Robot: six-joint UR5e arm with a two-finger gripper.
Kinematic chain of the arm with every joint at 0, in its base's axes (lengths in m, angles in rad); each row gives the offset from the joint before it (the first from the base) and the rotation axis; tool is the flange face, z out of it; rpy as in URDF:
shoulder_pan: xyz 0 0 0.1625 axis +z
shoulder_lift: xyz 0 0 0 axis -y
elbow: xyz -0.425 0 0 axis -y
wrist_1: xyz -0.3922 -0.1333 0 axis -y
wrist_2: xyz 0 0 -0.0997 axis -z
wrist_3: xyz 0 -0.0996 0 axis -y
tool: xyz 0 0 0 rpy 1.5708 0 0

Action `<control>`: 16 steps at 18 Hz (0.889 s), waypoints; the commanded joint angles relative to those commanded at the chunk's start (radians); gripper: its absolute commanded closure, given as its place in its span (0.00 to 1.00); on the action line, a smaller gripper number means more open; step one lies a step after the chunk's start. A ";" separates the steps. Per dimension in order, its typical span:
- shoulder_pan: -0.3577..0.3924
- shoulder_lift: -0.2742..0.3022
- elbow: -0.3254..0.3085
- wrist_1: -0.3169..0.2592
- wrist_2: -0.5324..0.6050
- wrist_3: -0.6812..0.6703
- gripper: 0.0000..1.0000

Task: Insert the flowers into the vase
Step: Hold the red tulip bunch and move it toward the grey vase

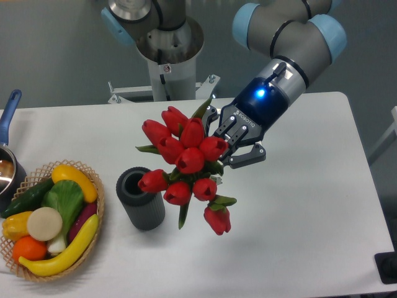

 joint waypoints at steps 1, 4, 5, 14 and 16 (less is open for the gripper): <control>0.000 0.000 -0.003 0.000 0.000 0.002 0.75; -0.002 0.003 -0.011 0.000 -0.003 0.000 0.75; -0.002 0.003 -0.014 0.000 -0.011 0.000 0.75; -0.018 0.005 -0.025 0.000 -0.040 0.005 0.75; -0.032 0.003 -0.034 0.002 -0.040 0.005 0.75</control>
